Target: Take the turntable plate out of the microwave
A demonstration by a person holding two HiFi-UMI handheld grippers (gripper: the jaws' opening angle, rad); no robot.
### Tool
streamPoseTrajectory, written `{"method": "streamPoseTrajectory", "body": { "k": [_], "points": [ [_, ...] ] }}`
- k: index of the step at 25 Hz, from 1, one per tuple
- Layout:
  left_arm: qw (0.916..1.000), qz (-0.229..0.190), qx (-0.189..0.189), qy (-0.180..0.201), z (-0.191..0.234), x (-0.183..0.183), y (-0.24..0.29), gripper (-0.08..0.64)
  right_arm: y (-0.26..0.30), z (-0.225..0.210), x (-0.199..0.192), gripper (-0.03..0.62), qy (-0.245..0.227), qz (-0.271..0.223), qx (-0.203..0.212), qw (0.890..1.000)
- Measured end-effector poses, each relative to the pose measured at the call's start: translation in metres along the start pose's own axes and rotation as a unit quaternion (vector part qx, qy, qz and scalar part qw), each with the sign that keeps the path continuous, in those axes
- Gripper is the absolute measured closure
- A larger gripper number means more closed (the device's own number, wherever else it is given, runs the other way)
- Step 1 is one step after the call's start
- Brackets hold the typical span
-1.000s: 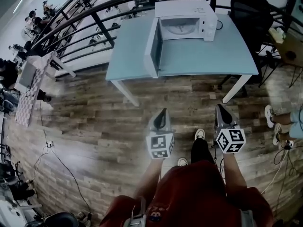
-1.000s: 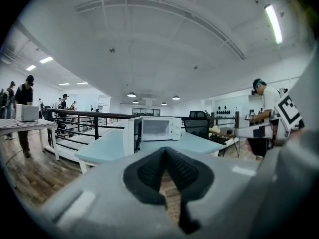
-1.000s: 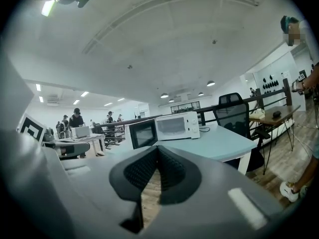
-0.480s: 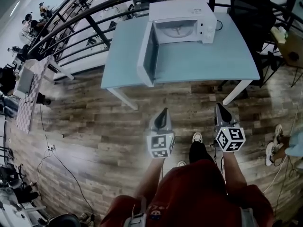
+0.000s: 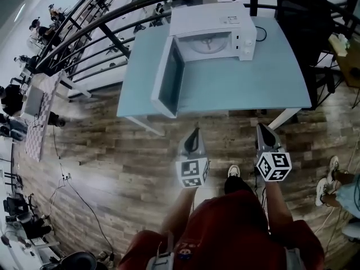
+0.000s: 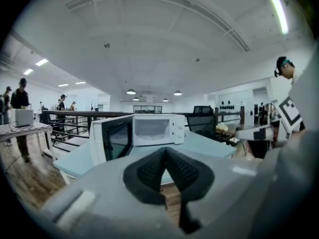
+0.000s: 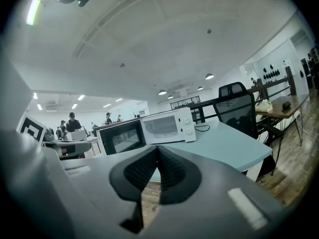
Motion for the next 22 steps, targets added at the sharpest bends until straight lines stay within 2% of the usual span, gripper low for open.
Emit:
{"method": "streamPoseTrajectory", "body": {
  "k": [12,22],
  "points": [
    [0.9996,-0.005,0.028,0.003,-0.017,0.026,0.085,0.56,0.069,-0.074,0.02,0.592,0.002,-0.005,0.022,1.0],
    [0.9993,-0.006,0.036,-0.005,-0.001,0.038,0.138,0.56,0.13,-0.089,0.037,0.592,-0.009,-0.003,0.039,0.999]
  ]
}}
Point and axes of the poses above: the fingertips, and each gripper's own axes: y forward along the fingers, z to its left, x out of its top, the point moved 7 cm from there along -y, backward along the fingers, and after that the axes turned 11 degrees about -y, right-handed, at the moved point
